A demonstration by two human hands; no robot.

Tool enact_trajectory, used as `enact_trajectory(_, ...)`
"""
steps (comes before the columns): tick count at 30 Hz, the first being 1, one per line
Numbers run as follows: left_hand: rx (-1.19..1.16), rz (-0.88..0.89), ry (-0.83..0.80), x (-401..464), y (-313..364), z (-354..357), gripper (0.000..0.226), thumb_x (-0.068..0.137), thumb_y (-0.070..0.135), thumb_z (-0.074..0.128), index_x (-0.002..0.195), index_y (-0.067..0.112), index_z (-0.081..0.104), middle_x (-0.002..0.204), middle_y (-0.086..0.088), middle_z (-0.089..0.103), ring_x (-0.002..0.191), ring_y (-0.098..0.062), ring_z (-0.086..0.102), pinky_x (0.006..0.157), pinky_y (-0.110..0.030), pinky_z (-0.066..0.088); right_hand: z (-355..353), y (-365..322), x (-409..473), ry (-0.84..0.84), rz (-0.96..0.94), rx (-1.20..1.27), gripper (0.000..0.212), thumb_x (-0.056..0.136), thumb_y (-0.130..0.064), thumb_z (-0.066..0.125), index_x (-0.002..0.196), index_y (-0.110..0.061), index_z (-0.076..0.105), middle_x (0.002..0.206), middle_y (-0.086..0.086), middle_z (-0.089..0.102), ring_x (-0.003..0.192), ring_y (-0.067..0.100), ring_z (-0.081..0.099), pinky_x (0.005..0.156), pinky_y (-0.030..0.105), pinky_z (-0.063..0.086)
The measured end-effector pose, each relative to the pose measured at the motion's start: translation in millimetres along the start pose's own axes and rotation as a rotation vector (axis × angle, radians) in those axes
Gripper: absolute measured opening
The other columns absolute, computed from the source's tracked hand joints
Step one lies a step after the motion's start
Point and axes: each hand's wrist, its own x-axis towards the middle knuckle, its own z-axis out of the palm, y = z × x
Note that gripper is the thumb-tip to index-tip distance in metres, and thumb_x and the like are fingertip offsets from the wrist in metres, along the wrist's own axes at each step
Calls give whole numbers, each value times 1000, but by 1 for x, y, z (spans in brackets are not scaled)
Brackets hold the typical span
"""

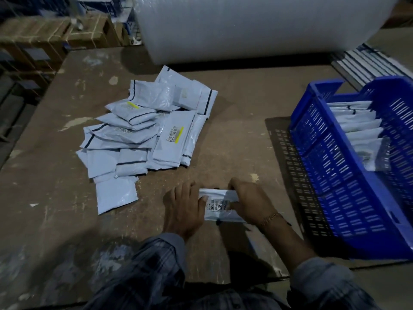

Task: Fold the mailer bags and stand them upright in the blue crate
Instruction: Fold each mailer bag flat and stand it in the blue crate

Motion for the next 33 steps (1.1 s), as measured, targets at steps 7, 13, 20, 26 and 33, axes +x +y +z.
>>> enact_trajectory(7, -120, -178, 63, 48, 36, -1, 57, 110, 44, 29, 155, 12, 42, 149, -12, 52, 121, -38, 55, 88, -50, 52, -110, 34, -14, 186, 76, -65, 30, 82, -18, 78, 104, -31, 61, 100, -4, 72, 91, 22, 65, 79, 35, 53)
enact_trajectory(13, -142, -217, -82, 103, 110, 6, 61, 105, 51, 38, 155, 17, 32, 150, -15, 50, 128, -39, 53, 101, -53, 49, -195, 87, -38, 382, 35, -21, 29, 83, -10, 77, 102, -24, 60, 94, 2, 72, 84, 28, 66, 68, 34, 45)
enact_trajectory(20, -378, -332, -309, 156, 180, 54, 76, 98, 55, 62, 160, 24, 30, 161, -11, 30, 144, -35, 33, 119, -44, 30, -268, 161, -64, 523, 70, -59, 23, 86, -11, 75, 102, -22, 63, 88, 2, 67, 80, 27, 56, 73, 36, 39)
enact_trajectory(26, -340, -454, -662, 163, 200, 92, 149, 66, 93, 66, 160, 28, -30, 162, -9, -47, 156, -38, -29, 128, -59, 2, -295, 253, -72, 522, 253, -275, 32, 76, -6, 80, 101, -16, 63, 79, 13, 69, 76, 41, 63, 76, 44, 43)
enact_trajectory(33, -276, -469, -749, 164, 209, 81, 145, 75, 91, 61, 155, 24, -39, 164, -12, -43, 155, -40, -30, 127, -55, -4, -262, 357, -36, 63, 431, -322, 33, 84, -19, 71, 113, -32, 64, 109, 6, 75, 102, 31, 69, 84, 35, 47)
